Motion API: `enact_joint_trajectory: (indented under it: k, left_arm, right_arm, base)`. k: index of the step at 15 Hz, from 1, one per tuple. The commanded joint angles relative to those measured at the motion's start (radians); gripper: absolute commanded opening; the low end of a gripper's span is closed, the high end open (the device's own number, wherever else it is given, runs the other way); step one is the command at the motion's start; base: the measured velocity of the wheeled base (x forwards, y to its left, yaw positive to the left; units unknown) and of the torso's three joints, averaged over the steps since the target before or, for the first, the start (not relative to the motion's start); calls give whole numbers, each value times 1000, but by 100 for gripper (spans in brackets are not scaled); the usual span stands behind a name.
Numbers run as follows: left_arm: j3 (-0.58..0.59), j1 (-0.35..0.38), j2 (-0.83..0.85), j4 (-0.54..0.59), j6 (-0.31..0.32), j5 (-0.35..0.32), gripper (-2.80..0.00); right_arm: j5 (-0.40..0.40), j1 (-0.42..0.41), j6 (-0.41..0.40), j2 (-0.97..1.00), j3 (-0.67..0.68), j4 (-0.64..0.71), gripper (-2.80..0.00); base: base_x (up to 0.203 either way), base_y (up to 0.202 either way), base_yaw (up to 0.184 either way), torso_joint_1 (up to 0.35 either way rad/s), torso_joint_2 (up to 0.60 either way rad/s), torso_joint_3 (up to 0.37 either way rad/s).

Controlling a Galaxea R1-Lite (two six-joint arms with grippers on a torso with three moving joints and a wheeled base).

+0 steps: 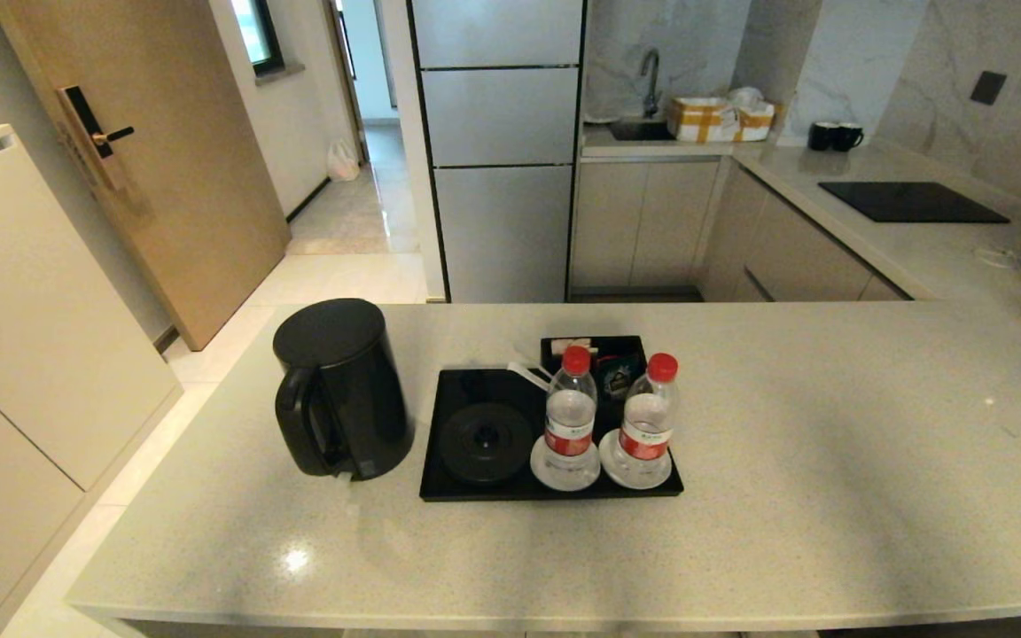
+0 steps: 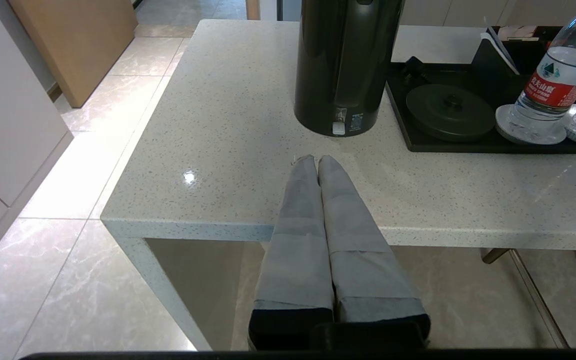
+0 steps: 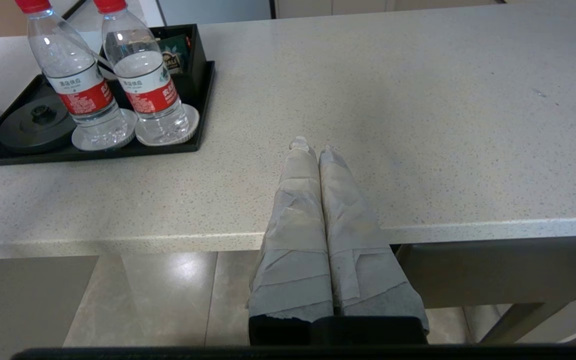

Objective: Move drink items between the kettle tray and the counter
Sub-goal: Pick up the bottled water

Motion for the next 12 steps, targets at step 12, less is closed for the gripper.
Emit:
enact_joint_trajectory:
  k: [12]
  left_arm:
    - [2,0,1,0,-1,0,-280]
  right_arm:
    - [0,0,0,2,0,0,-280]
  base:
    - [0,0,0,0,0,0]
